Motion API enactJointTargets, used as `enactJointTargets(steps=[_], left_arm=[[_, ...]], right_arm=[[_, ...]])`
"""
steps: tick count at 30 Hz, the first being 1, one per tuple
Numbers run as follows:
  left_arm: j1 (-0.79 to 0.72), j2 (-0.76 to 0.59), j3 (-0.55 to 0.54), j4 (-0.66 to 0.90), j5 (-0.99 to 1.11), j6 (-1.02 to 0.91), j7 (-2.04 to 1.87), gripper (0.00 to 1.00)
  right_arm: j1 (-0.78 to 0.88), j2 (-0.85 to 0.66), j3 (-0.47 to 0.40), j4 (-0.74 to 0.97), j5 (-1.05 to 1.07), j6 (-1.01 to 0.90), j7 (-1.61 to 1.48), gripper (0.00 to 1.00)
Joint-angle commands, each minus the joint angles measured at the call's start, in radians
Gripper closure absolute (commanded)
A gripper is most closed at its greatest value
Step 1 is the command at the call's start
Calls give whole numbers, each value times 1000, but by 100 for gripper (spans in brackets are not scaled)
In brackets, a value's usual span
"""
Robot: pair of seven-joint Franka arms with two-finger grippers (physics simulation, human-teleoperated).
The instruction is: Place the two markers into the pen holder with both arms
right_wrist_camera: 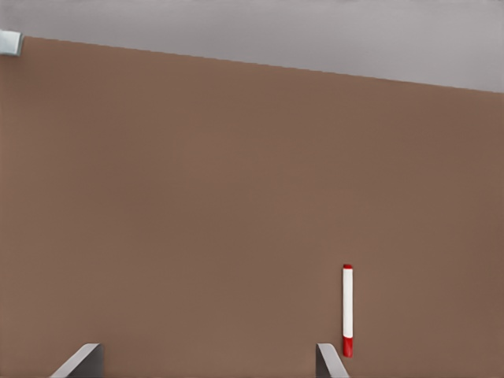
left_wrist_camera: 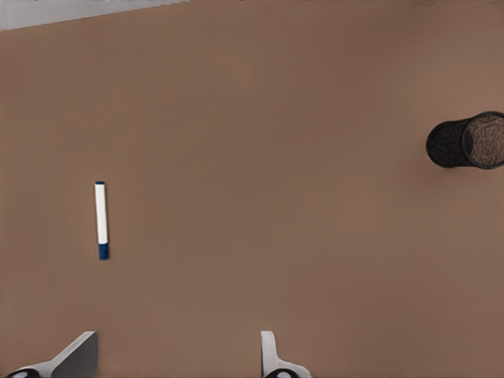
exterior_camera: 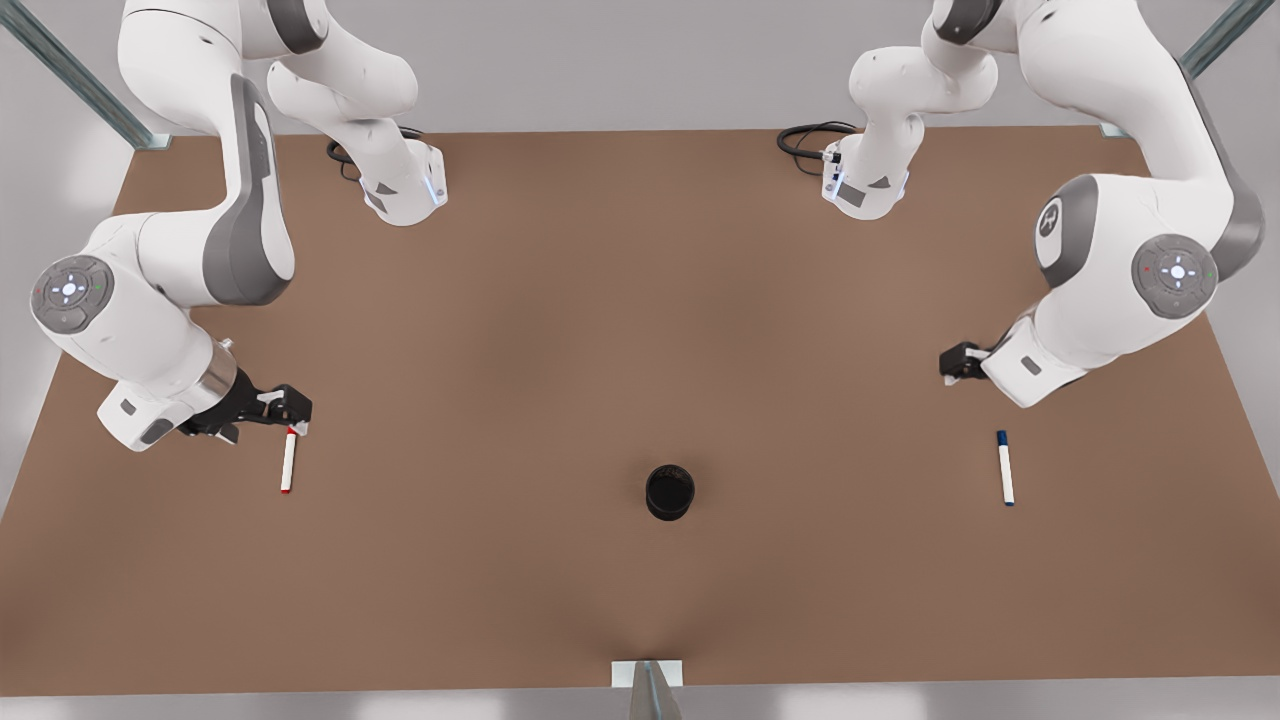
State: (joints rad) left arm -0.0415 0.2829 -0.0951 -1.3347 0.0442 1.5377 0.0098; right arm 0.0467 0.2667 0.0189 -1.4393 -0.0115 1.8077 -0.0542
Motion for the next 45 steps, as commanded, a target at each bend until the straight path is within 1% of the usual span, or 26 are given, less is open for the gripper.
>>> enactJointTargets(steps=[1,2,3,4,7,8,10,12,14,15,17,19,20,23,24,27,28,31,34,37,38,40,41,42,43,45], left_arm=[[3,7,1,2,6,33,48,0],[11,38,3,2,0,53,53,0],[66,68,6,2,-6,120,52,0],[121,107,6,2,-55,168,82,0],[227,257,8,-6,-61,374,252,0],[236,291,9,-46,-57,478,279,0],[259,315,9,-92,-58,565,326,0],[275,357,14,-133,-57,656,322,0],[299,392,21,-141,-55,665,323,0],[299,406,37,-141,-47,679,325,0],[312,438,41,-141,-46,736,331,0],[315,446,44,-167,-46,745,331,0],[313,456,44,-198,-46,791,331,0],[325,480,44,-199,-46,814,331,0],[327,489,44,-199,-46,817,331,0],[341,504,44,-202,-46,823,332,1],[341,509,44,-202,-46,829,332,4],[339,516,44,-202,-46,831,332,35],[338,529,44,-201,-43,831,334,45],[335,536,44,-198,-43,835,334,45],[335,539,44,-196,-43,835,334,46],[335,544,44,-195,-41,835,334,50],[333,544,44,-195,-40,835,334,51],[335,549,44,-193,-41,835,334,53],[335,550,44,-193,-40,835,334,54],[333,555,44,-193,-40,837,334,56]], right_arm=[[1,-1,1,0,1,10,-23,0],[-1,-3,1,0,1,10,-22,0],[-1,-3,1,-1,1,10,-24,0],[-1,-1,1,-1,1,10,-24,0],[-11,9,-4,-1,1,24,-29,0],[-13,20,-4,-3,21,28,-24,0],[-28,37,-4,-9,24,33,-26,0],[-60,120,0,-19,27,117,-29,0],[-102,180,0,-73,25,240,-38,0],[-116,218,0,-73,25,288,-39,0],[-163,267,0,-85,24,323,-42,0],[-200,270,0,-168,24,403,-75,0],[-222,266,3,-223,24,446,-79,0],[-254,276,1,-259,22,467,-96,0],[-265,276,1,-285,22,509,-113,0],[-283,330,0,-277,19,573,-147,0],[-283,341,0,-277,18,578,-147,0],[-284,370,0,-273,16,608,-147,0],[-278,396,-2,-274,16,627,-144,1],[-280,433,-2,-276,10,651,-144,7],[-281,436,-2,-280,10,664,-144,10],[-275,437,-2,-312,8,713,-144,12],[-275,437,-2,-312,8,713,-144,21],[-274,436,-2,-311,8,713,-139,32],[-271,436,-2,-311,8,711,-138,40],[-272,436,-2,-311,8,711,-138,45]])
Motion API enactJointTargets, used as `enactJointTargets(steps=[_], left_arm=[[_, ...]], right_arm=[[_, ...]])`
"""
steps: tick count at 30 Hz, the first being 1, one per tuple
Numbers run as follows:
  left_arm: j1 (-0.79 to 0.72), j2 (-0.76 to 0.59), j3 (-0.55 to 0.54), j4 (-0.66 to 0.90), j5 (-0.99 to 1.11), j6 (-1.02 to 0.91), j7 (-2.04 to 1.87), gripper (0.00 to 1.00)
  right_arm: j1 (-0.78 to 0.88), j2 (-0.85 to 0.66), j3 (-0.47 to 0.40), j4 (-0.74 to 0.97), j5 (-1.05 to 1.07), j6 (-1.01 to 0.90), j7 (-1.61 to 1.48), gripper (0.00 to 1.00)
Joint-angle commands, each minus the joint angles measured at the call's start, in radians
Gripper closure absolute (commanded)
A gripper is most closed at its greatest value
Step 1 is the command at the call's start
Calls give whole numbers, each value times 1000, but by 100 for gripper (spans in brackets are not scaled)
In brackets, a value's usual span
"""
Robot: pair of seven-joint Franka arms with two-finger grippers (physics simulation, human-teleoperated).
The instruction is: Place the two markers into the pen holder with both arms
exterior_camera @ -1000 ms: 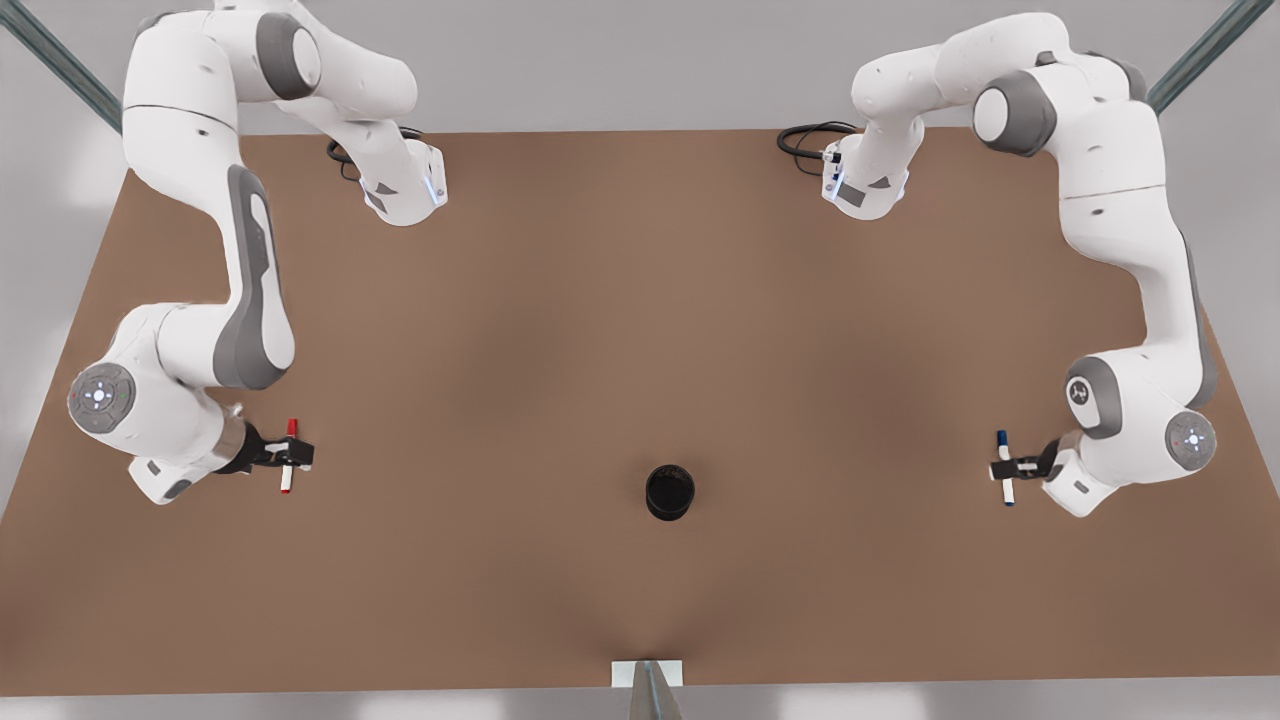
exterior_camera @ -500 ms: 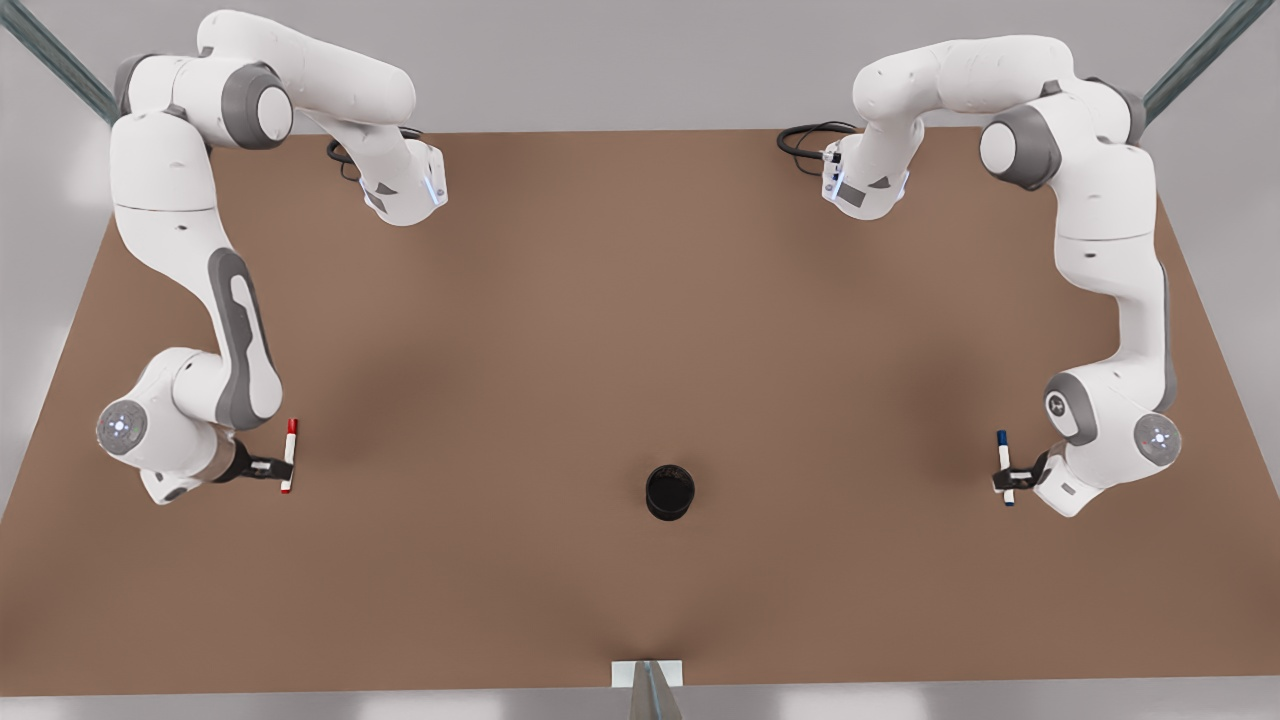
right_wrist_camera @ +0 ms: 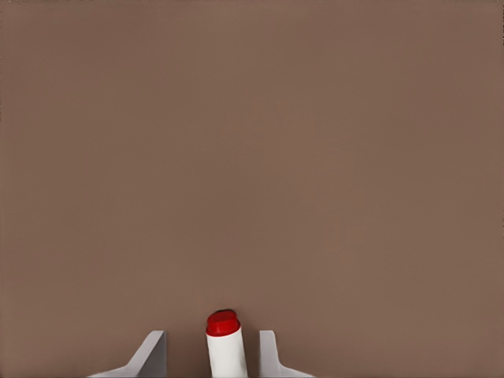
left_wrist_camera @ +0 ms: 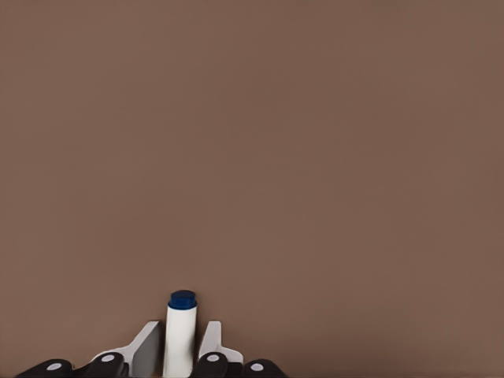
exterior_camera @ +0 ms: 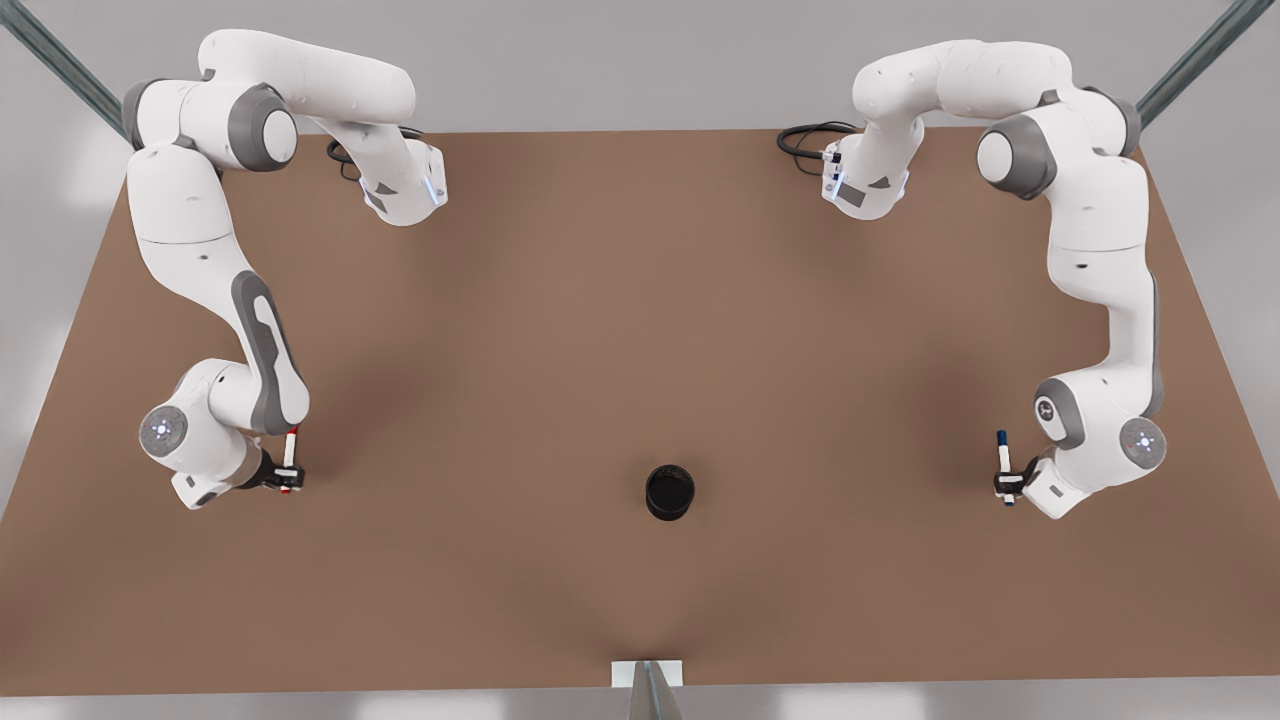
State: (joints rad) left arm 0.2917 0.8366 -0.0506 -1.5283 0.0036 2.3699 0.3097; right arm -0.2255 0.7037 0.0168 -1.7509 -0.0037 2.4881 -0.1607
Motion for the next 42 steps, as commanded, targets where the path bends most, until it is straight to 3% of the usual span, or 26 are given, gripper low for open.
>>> enactJointTargets(steps=[1,4,7,8,10,12,14,18,21,22,26,27,30,35,42], left_arm=[[0,1,0,0,1,5,34,59],[-2,1,0,2,1,5,34,74],[-2,-2,0,4,1,5,34,76],[-2,-2,0,4,1,5,34,77],[-2,-4,0,5,-1,3,32,79],[-6,-13,0,13,-1,2,23,79],[-34,-45,-3,31,-5,-54,17,79],[-42,-267,-293,45,-100,-310,-80,79],[-164,-284,-463,112,-108,-305,-428,79],[-229,-248,-463,157,-108,-238,-425,79],[-428,-85,-456,188,-116,471,-635,79],[-437,-56,-454,206,-113,537,-636,79],[-537,90,-454,273,-114,905,-655,79],[-529,99,-414,261,-80,914,-650,79],[-554,130,-356,240,9,914,-618,79]], right_arm=[[2,-1,0,1,1,31,-31,49],[-5,0,0,-2,1,32,-34,52],[-2,-4,0,-47,1,92,-34,57],[2,-6,0,-47,1,91,-34,64],[2,-6,0,-47,1,91,-33,66],[2,-7,0,-44,1,87,-37,76],[2,-12,0,-35,1,77,-39,78],[40,-110,9,80,-13,-110,-30,79],[68,-145,54,222,-4,-247,-11,79],[68,-165,84,226,-6,-250,15,79],[68,-211,290,248,-9,-247,219,79],[69,-211,331,261,-12,-241,244,79],[129,-202,347,337,-13,-232,273,79],[247,-155,338,446,-16,-230,337,79],[247,-150,338,446,-13,-213,337,79]])
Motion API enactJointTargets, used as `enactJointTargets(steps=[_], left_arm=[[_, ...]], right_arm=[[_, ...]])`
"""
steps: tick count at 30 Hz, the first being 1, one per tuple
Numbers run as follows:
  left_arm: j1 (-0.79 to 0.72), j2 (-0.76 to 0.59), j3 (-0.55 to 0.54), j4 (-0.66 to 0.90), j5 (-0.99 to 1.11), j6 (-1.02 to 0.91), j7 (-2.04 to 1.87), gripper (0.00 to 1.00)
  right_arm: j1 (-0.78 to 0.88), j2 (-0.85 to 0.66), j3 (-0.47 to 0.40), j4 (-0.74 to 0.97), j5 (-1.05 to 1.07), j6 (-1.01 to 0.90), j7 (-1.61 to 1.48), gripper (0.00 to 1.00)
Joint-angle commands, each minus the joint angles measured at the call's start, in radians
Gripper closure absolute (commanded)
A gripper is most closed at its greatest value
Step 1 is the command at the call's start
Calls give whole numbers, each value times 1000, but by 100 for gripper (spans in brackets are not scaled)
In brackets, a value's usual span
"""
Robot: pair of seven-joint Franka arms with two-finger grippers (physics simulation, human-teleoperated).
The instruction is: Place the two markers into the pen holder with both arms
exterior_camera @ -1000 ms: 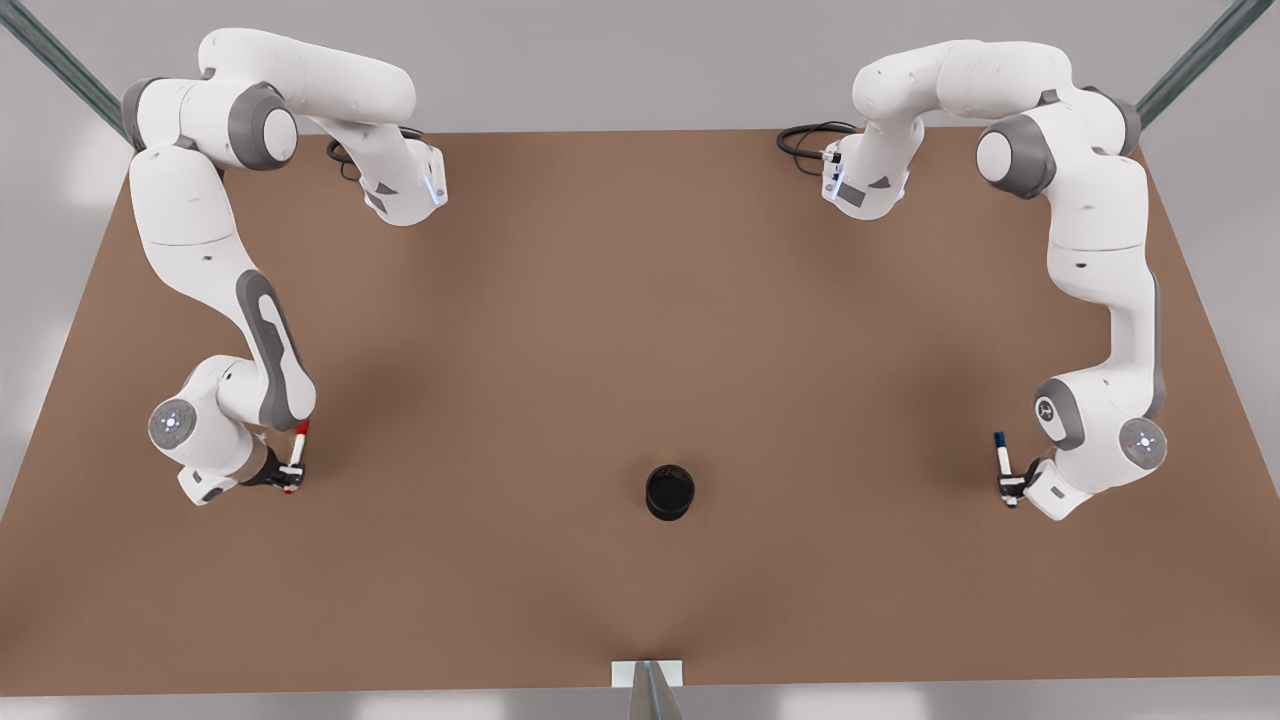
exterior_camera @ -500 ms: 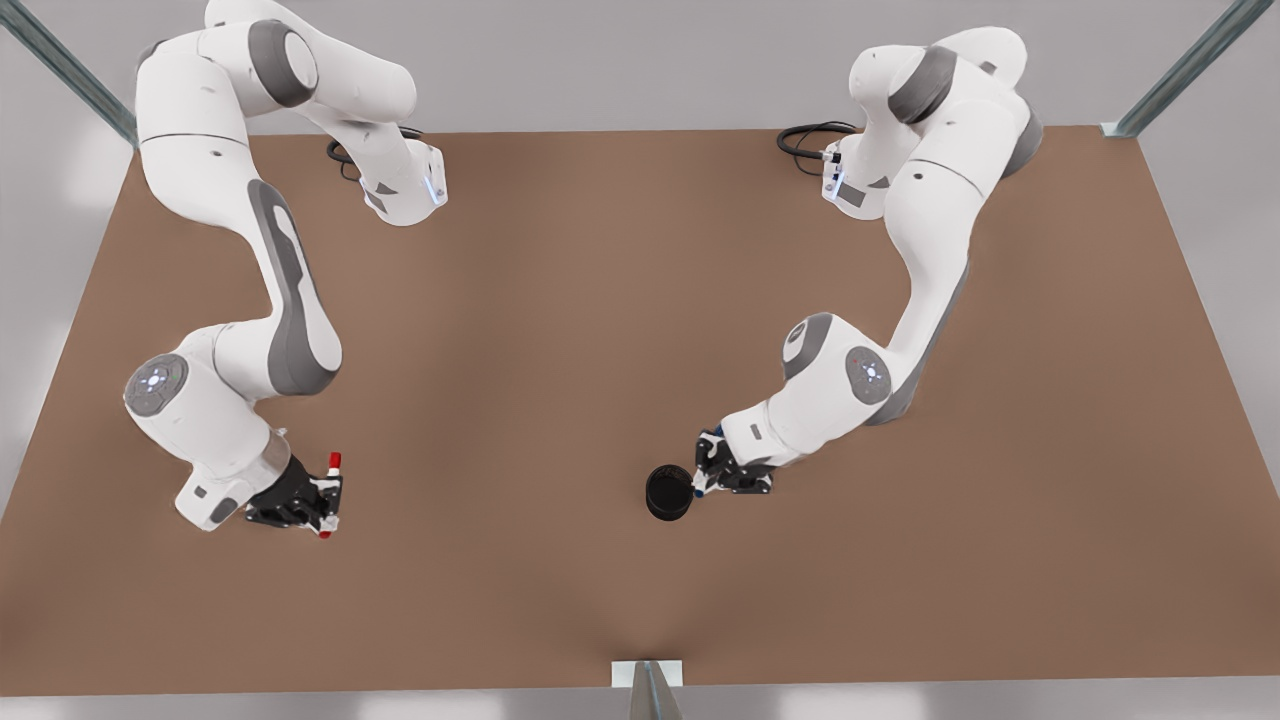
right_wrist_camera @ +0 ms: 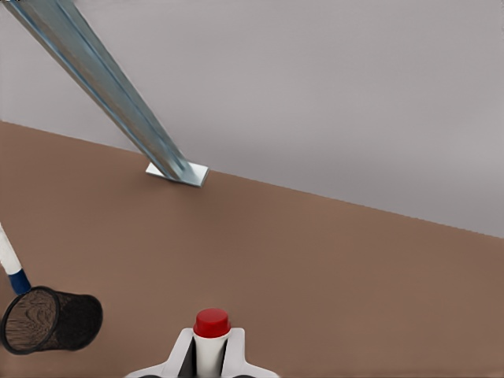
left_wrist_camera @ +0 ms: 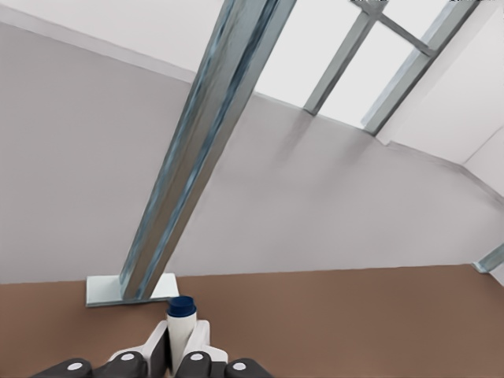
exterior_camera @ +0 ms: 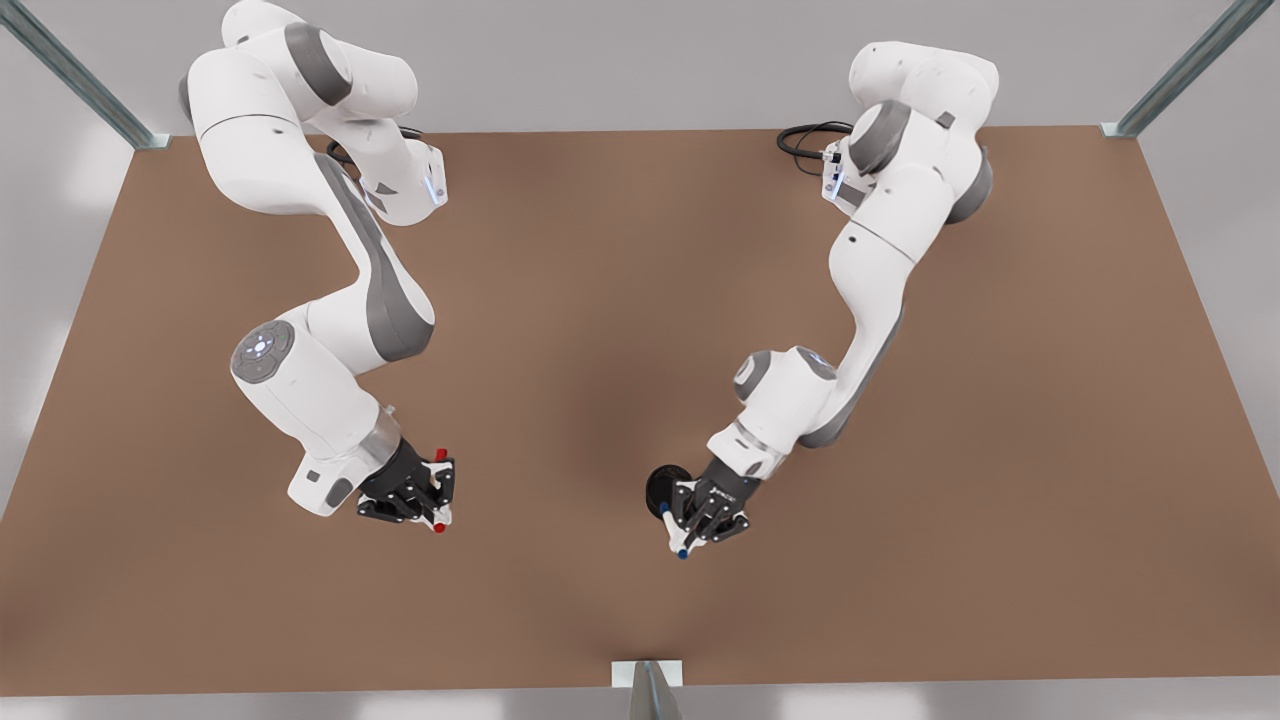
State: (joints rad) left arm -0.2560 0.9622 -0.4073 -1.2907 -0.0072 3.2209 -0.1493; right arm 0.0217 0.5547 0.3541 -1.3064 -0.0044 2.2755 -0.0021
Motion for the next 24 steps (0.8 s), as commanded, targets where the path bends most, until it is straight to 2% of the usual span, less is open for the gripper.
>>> enactJointTargets(steps=[1,3,9,10,11,13,14,15,16,18,19,20,22,24], left_arm=[[-11,4,4,-12,20,65,-159,79],[-2,3,8,-99,69,191,-154,79],[20,-11,10,-196,116,261,-153,77],[4,-13,10,-196,127,261,-153,49],[0,-14,24,-197,213,260,-150,0],[-29,-55,76,-242,265,246,-150,0],[-37,-134,114,-321,266,205,-150,0],[-10,-198,117,-367,268,125,-147,0],[44,-286,94,-395,273,-58,-136,0],[299,-312,-151,-342,282,-436,-29,0],[371,-312,-199,-260,274,-697,79,0],[377,-303,-192,-115,159,-981,125,0],[449,-325,-192,43,171,-1431,129,0],[544,-436,-180,57,279,-1661,123,0]], right_arm=[[1,-1,0,-1,-14,-1,178,79],[1,-1,0,-1,-12,4,178,79],[46,-1,8,-2,-9,64,221,79],[46,-1,8,-4,-11,67,221,79],[46,-1,8,-4,-11,68,221,79],[46,1,8,-4,-9,78,223,79],[46,-1,8,-5,-9,85,221,79],[46,-1,6,-5,-9,87,221,79],[46,-1,6,-5,-9,87,221,79],[61,-1,8,-14,-6,90,225,79],[75,-1,8,-36,-6,96,234,79],[76,-4,20,-62,-6,133,234,79],[101,-4,39,-74,-6,180,254,79],[159,-1,37,-76,-9,265,307,79]])
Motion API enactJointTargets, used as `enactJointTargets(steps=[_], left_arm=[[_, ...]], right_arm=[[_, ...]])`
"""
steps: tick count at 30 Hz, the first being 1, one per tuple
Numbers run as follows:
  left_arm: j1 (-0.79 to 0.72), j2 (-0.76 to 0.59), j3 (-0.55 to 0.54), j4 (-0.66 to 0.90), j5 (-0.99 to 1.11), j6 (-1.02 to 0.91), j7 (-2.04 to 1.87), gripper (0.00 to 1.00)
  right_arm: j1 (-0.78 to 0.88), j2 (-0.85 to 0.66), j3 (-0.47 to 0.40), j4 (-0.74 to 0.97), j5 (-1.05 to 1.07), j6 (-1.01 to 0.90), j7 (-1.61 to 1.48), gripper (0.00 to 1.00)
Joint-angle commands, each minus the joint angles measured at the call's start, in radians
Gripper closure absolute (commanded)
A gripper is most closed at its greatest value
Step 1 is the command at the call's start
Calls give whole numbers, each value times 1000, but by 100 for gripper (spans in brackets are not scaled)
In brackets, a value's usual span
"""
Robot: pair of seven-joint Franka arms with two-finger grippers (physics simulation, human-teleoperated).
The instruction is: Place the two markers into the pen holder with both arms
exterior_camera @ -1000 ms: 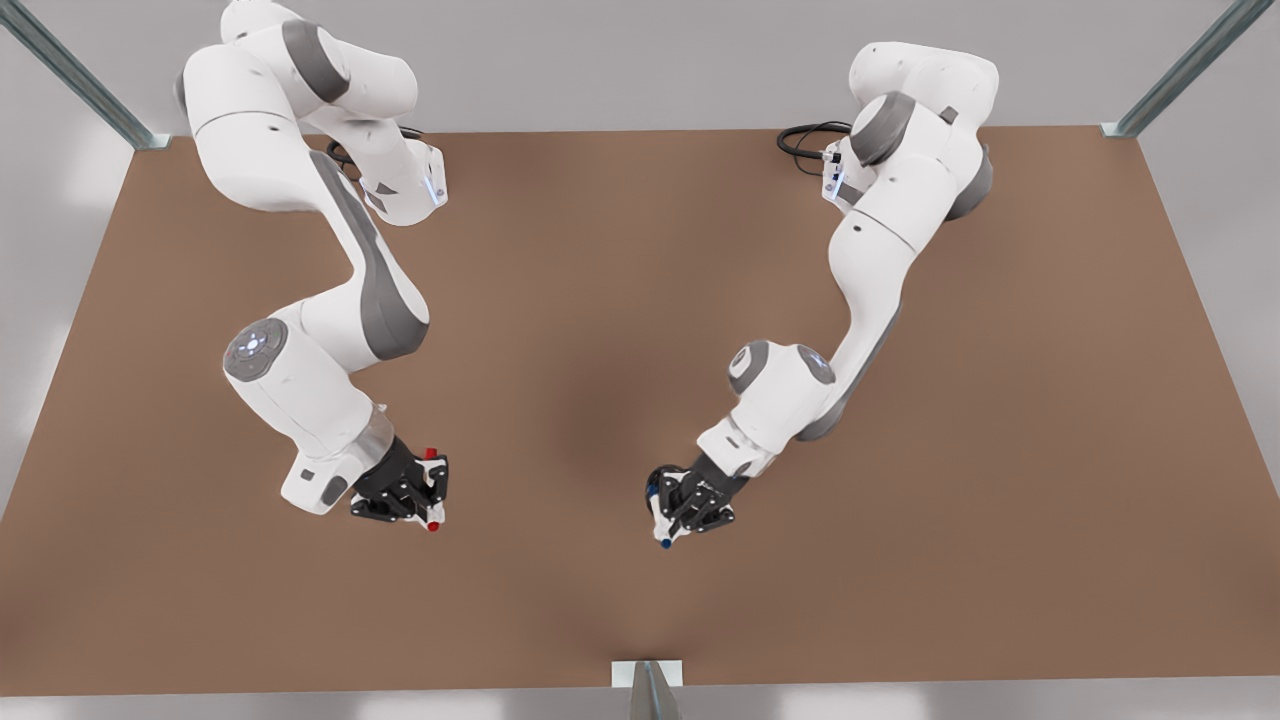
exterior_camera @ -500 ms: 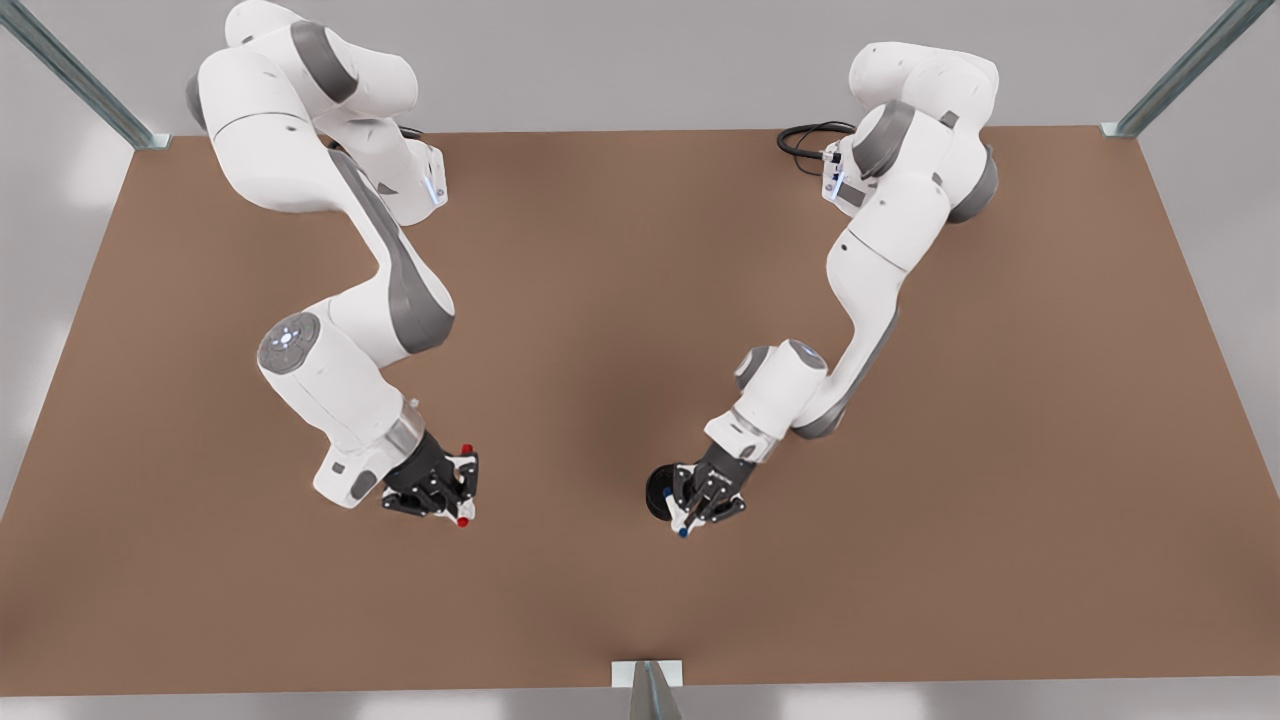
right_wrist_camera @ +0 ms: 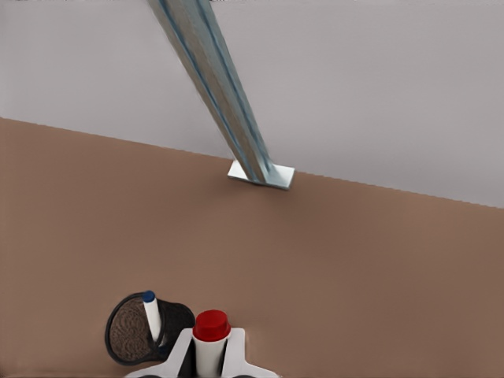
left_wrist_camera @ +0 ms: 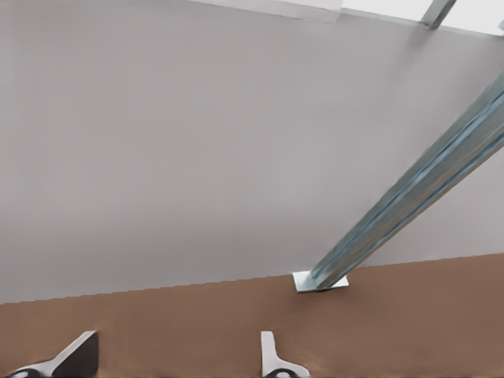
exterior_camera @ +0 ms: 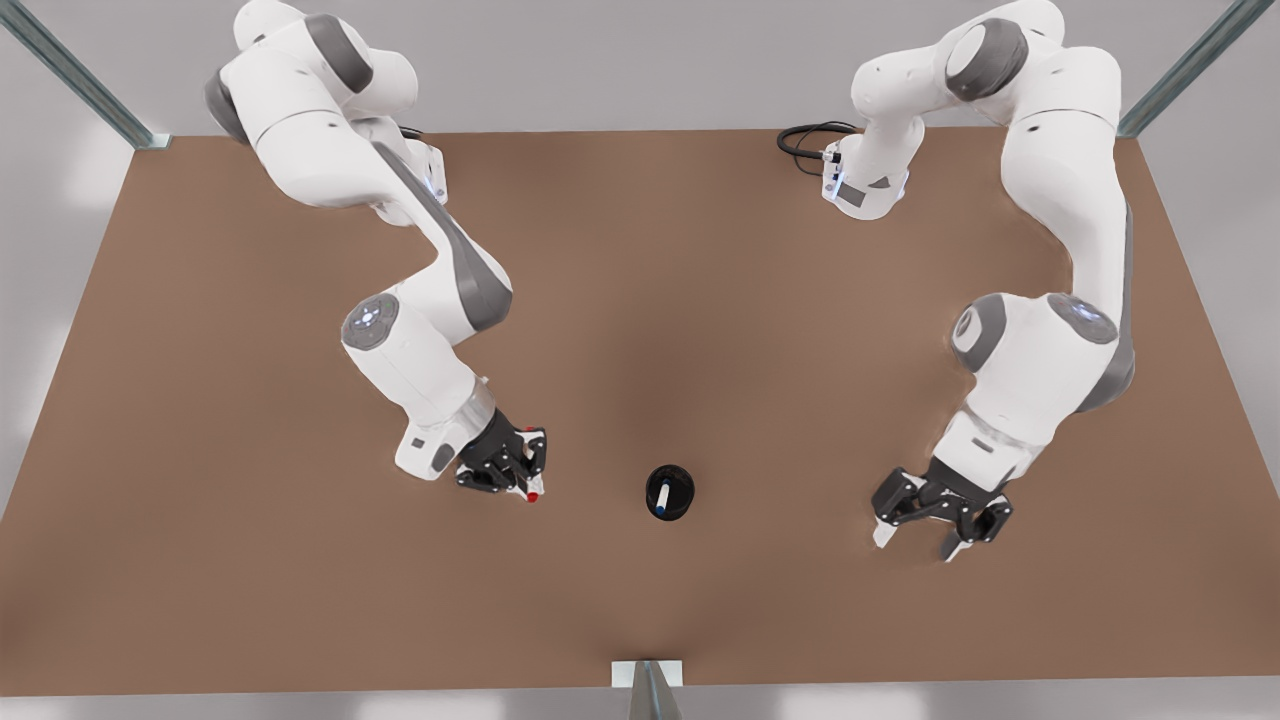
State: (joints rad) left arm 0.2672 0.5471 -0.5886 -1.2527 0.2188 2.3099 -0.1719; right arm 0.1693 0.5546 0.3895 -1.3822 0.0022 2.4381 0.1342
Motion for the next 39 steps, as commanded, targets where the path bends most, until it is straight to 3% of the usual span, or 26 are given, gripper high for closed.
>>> enactJointTargets(steps=[1,2,3,4,5,7,8,10,22,28,29,30,35,39], left_arm=[[75,-71,-2,19,53,-840,146,0],[76,-107,0,21,56,-849,118,0],[37,-165,72,15,47,-846,84,0],[-238,-286,444,-63,-143,-834,97,0],[-292,-391,512,-187,-190,-787,97,0],[-266,-345,510,-166,-190,-774,101,0],[-272,-332,510,-165,-188,-770,101,0],[-267,-329,510,-166,-187,-762,101,0],[-267,-285,510,-168,-188,-756,100,0],[-266,-269,510,-168,-190,-739,100,0],[-266,-260,510,-168,-190,-734,100,0],[-264,-254,510,-168,-191,-733,100,0],[-264,-248,512,-168,-191,-722,100,0],[-269,-248,510,-168,-191,-722,98,0]], right_arm=[[44,-1,0,-5,-18,143,200,79],[99,14,-9,0,-33,214,237,79],[144,60,-14,12,-63,335,277,79],[171,107,-26,81,-74,383,304,79],[263,123,-122,123,-73,443,327,79],[446,226,-323,315,-73,458,433,79],[447,257,-334,319,-76,509,430,79],[524,297,-442,321,-74,585,432,79],[562,401,-504,313,-74,731,430,79],[599,495,-580,285,-103,840,427,79],[598,499,-584,265,-100,871,427,33],[601,499,-583,265,-100,871,429,0],[589,452,-583,262,-106,807,421,0],[559,88,-567,250,-103,-75,404,0]])
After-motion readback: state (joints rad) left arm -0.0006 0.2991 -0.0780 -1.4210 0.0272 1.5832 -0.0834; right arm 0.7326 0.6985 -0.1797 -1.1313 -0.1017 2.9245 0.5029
